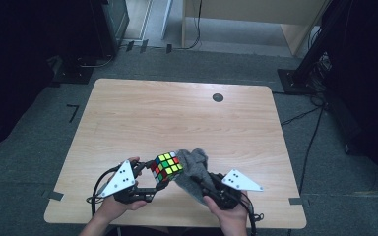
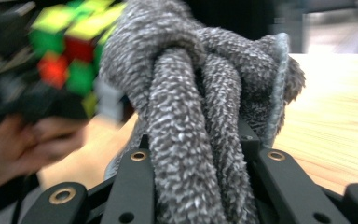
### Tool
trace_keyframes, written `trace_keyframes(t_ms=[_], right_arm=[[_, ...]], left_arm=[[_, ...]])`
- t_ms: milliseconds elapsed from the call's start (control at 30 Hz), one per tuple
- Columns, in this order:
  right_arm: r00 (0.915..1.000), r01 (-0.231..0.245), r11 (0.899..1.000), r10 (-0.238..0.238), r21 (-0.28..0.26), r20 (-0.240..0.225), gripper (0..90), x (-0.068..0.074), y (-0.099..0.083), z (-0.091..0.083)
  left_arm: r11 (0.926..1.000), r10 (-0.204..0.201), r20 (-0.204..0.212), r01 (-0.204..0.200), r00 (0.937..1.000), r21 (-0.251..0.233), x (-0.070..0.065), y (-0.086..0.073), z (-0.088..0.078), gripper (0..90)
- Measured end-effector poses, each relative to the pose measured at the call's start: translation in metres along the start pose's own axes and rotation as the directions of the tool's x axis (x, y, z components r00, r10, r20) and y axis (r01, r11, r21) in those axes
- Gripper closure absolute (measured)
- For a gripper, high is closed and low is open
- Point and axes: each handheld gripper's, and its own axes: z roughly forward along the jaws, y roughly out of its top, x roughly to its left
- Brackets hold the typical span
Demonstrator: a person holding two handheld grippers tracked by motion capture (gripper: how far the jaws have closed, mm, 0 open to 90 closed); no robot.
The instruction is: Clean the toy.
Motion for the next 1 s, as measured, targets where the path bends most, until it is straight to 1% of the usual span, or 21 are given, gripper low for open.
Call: trace_keyframes(t_ms=[67,100,133,200,233,267,300,333,400,467,533,600,633,667,700,733,800,833,900,967,1000], right_arm=[[0.997,0.048,0.998,-0.046,0.034,-0.062,69.5,0.008,-0.004,0.01],[0.9943,0.064,0.996,-0.059,0.06,-0.089,69.3,0.011,-0.007,0.014],[0.9922,0.081,0.992,-0.072,0.093,-0.102,69.3,0.013,-0.011,0.018],[0.9901,0.112,0.981,-0.097,0.157,-0.102,69.2,0.014,-0.017,0.024],[0.9903,0.12,0.976,-0.104,0.183,-0.092,69.1,0.014,-0.02,0.027],[0.9915,0.115,0.972,-0.1,0.203,-0.083,69.1,0.013,-0.022,0.028],[0.9927,0.107,0.972,-0.093,0.209,-0.076,69.0,0.012,-0.022,0.028],[0.9936,0.1,0.974,-0.087,0.203,-0.073,69.0,0.011,-0.022,0.028],[0.9946,0.092,0.98,-0.083,0.175,-0.063,69.0,0.011,-0.017,0.024],[0.9952,0.092,0.988,-0.087,0.128,-0.046,69.0,0.01,-0.01,0.017],[0.9964,0.085,0.993,-0.085,0.077,-0.01,69.1,0.007,-0.002,0.009],[0.9983,0.054,0.999,-0.054,0.003,0.024,68.9,0.001,0.004,-0.001],[0.9986,0.037,0.999,-0.036,-0.026,0.039,68.8,-0.003,0.007,-0.005],[0.9976,0.033,0.999,-0.03,-0.04,0.063,68.7,-0.006,0.008,-0.009],[0.9959,0.034,0.999,-0.03,-0.04,0.085,68.4,-0.01,0.009,-0.011],[0.994,0.034,0.999,-0.031,-0.027,0.105,68.0,-0.012,0.008,-0.012],[0.9835,0.074,0.997,-0.077,0.022,0.164,67.8,-0.017,0.002,-0.01],[0.9795,0.075,0.996,-0.083,0.048,0.184,67.7,-0.019,-0.002,-0.008],[0.9767,0.062,0.994,-0.079,0.091,0.199,67.3,-0.024,-0.011,-0.002],[0.9714,0.055,0.989,-0.085,0.139,0.222,66.4,-0.029,-0.02,0.004],[0.9672,0.062,0.985,-0.099,0.16,0.234,65.4,-0.031,-0.024,0.006]], left_arm=[[0.9994,-0.029,0.009,0.029,0.9995,-0.019,0.003,0.001,-0.003,34.3],[0.9985,-0.045,0.013,0.045,0.9989,-0.031,0.004,0.002,-0.004,34.3],[0.9975,-0.056,0.018,0.057,0.9983,-0.041,0.005,0.002,-0.005,34.3],[0.9953,-0.076,0.016,0.077,0.997,-0.059,0.007,0.004,-0.008,34.3],[0.9944,-0.082,0.017,0.083,0.9964,-0.065,0.008,0.004,-0.009,34.3],[0.9947,-0.081,0.019,0.082,0.9966,-0.063,0.008,0.004,-0.009,34.3],[0.9947,-0.082,0.022,0.084,0.9963,-0.059,0.008,0.004,-0.009,34.3],[0.9955,-0.082,0.029,0.083,0.9962,-0.046,0.008,0.003,-0.008,34.3],[0.997,-0.076,0.032,0.076,0.9966,-0.015,0.007,0.001,-0.003,34.3],[0.9977,-0.065,0.02,0.064,0.9977,0.022,0.006,-0.001,0.001,34.3],[0.9974,-0.054,0.009,0.054,0.9985,0.048,0.005,-0.003,0.004,34.3],[0.9963,-0.035,-0.008,0.035,0.9994,0.078,0.004,-0.004,0.007,34.3],[0.9956,-0.032,-0.008,0.033,0.9995,0.088,0.004,-0.004,0.007,34.3],[0.9955,-0.036,-0.006,0.036,0.9993,0.087,0.004,-0.005,0.007,34.3],[0.9957,-0.042,-0.001,0.042,0.9991,0.083,0.005,-0.004,0.008,34.3],[0.9957,-0.049,0.003,0.048,0.9988,0.08,0.005,-0.004,0.007,34.3],[0.9955,-0.052,0.003,0.052,0.9986,0.079,0.006,-0.003,0.007,34.3],[0.9952,-0.054,0.001,0.054,0.9985,0.081,0.006,-0.003,0.007,34.3],[0.9937,-0.071,0.0,0.071,0.9975,0.087,0.009,-0.004,0.006,34.2],[0.9914,-0.094,0.004,0.093,0.9956,0.091,0.011,-0.005,0.006,34.2],[0.9909,-0.099,0.005,0.098,0.9951,0.092,0.012,-0.006,0.006,34.2]])
